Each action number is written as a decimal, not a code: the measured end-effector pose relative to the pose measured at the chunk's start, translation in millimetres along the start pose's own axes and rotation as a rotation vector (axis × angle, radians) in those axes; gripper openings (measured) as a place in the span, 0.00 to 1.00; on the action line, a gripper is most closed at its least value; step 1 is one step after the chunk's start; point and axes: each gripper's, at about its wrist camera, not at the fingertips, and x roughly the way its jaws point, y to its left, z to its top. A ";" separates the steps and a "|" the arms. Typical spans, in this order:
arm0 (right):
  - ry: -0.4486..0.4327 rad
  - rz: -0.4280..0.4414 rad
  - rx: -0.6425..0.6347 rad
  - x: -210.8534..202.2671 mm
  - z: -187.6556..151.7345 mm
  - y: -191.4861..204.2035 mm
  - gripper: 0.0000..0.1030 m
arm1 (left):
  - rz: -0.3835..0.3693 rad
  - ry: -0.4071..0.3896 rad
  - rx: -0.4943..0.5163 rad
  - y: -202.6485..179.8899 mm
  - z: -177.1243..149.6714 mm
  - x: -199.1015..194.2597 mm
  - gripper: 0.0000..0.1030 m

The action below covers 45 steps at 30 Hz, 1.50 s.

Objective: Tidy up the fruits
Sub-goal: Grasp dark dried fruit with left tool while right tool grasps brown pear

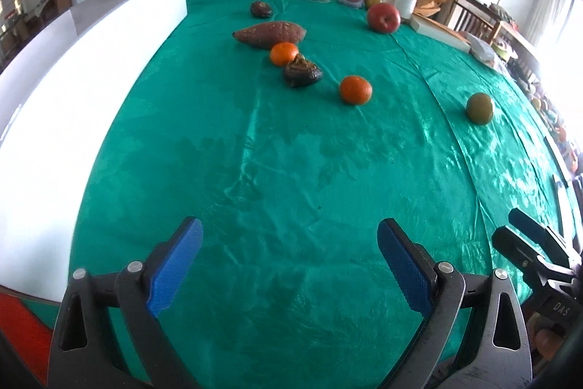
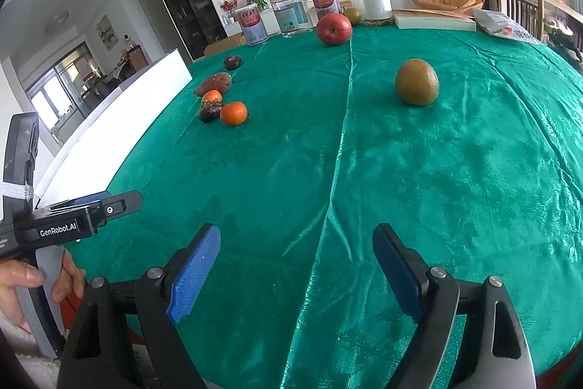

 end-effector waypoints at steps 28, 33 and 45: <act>0.020 -0.011 0.024 10.6 -0.6 -7.2 0.83 | -0.031 0.024 -0.009 3.2 -9.7 19.1 0.95; 0.026 -0.008 0.027 13.0 -0.6 -8.4 0.83 | -0.032 0.032 -0.010 3.8 -9.4 20.7 0.95; 0.015 -0.017 0.040 12.7 0.4 -13.3 0.83 | -0.086 0.009 -0.078 18.1 33.1 25.0 0.95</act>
